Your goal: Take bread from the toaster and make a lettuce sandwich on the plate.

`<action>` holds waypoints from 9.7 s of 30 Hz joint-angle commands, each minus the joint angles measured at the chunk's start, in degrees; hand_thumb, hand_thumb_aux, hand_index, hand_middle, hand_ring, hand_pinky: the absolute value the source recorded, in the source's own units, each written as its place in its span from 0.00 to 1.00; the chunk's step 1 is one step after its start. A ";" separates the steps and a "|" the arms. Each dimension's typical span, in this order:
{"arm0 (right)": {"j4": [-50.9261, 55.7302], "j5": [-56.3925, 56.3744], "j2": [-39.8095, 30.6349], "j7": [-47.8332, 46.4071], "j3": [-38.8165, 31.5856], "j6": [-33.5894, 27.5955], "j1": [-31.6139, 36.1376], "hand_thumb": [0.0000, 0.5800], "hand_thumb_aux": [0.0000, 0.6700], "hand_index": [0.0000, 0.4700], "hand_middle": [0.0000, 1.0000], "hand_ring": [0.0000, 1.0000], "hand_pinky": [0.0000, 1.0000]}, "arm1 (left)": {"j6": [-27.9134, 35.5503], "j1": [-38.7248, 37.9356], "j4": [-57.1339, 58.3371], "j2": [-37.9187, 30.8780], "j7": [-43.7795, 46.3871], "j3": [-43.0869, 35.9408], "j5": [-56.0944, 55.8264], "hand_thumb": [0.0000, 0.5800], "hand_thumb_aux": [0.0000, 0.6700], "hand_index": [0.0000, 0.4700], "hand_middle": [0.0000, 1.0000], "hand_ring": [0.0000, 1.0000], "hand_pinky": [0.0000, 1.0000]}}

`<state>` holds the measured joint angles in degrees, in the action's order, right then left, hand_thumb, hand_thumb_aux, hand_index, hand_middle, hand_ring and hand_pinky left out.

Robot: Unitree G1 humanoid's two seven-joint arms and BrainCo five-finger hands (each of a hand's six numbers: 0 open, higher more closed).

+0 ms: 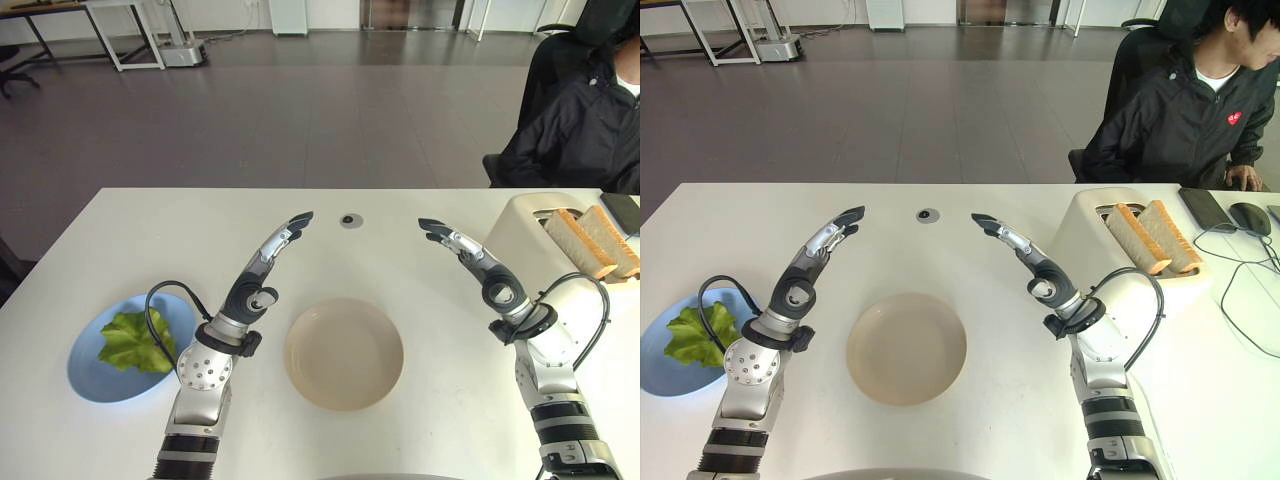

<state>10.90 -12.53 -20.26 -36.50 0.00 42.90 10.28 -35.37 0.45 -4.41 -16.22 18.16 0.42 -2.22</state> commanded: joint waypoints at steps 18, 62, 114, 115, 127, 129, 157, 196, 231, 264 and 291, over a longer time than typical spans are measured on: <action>-17.00 13.33 -23.21 14.00 32.83 -18.16 -5.47 0.00 0.00 0.00 0.00 0.00 0.00 | -0.17 2.29 2.95 -0.06 0.89 -1.01 -0.01 0.00 0.00 0.00 0.00 0.00 0.00; -4.19 15.64 -35.38 22.53 32.17 -30.26 -2.49 1.00 1.00 1.00 0.00 0.00 0.00 | -1.57 3.44 3.34 -1.43 -0.23 0.49 1.62 0.00 0.00 0.00 0.00 0.00 0.00; -15.53 35.57 -17.60 5.71 -21.16 -8.68 0.74 0.00 0.00 0.00 0.00 0.00 0.00 | 12.98 -30.74 4.84 -44.70 4.98 29.28 44.90 0.00 0.00 0.00 0.00 0.00 0.00; -16.09 35.27 -17.65 5.44 -21.00 -8.84 0.48 0.00 0.00 0.00 0.00 0.00 0.00 | 13.35 -30.20 4.82 -44.72 4.35 28.28 45.86 0.00 0.00 0.00 0.00 0.00 0.00; -19.95 34.55 -17.90 3.80 -20.08 -9.97 -1.97 0.00 0.00 0.00 0.00 0.00 0.00 | 16.48 -25.76 7.55 -47.59 -4.54 18.61 56.21 0.85 0.61 0.61 0.00 0.00 0.00; -20.23 34.55 -18.00 3.59 -20.14 -9.96 -2.16 0.00 0.00 0.00 0.00 0.00 0.00 | 17.19 -25.35 7.91 -47.71 -4.65 17.09 56.75 0.88 0.65 0.65 0.00 0.00 0.00; -22.76 33.13 -18.31 0.49 -19.93 -10.49 -3.46 0.00 0.00 0.00 0.00 0.00 0.00 | 21.57 -23.97 8.23 -49.26 -10.68 10.31 57.65 0.64 0.40 0.40 0.00 0.00 0.00; -21.87 33.25 -17.69 1.97 -19.07 -10.09 -3.59 0.00 0.00 0.00 0.00 0.00 0.00 | 12.07 -26.31 1.92 -48.95 -13.95 24.67 46.93 1.00 1.00 1.00 0.00 0.00 0.00; -23.00 33.73 -17.87 2.58 -18.84 -10.65 -4.23 0.00 0.00 0.00 0.00 0.00 0.00 | 12.96 -12.10 17.69 -48.63 -15.36 5.24 49.17 0.75 0.50 0.50 0.00 0.00 0.00; -23.69 34.48 -17.75 2.75 -18.95 -10.80 -4.37 0.00 0.00 0.00 0.00 0.00 0.00 | 13.93 -14.05 10.96 -48.69 -17.39 6.57 46.18 1.00 1.00 1.00 0.00 0.00 0.00; -18.49 33.04 -20.10 6.79 -9.81 -10.81 -3.34 0.00 0.00 0.00 0.00 0.00 0.00 | 6.49 0.33 -21.30 -27.81 8.11 -17.83 51.66 1.00 1.00 1.00 0.00 0.00 0.00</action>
<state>-7.16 20.34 -40.58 -29.18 -9.13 32.35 6.93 -28.36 0.21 -26.53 -43.72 26.49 -17.64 47.39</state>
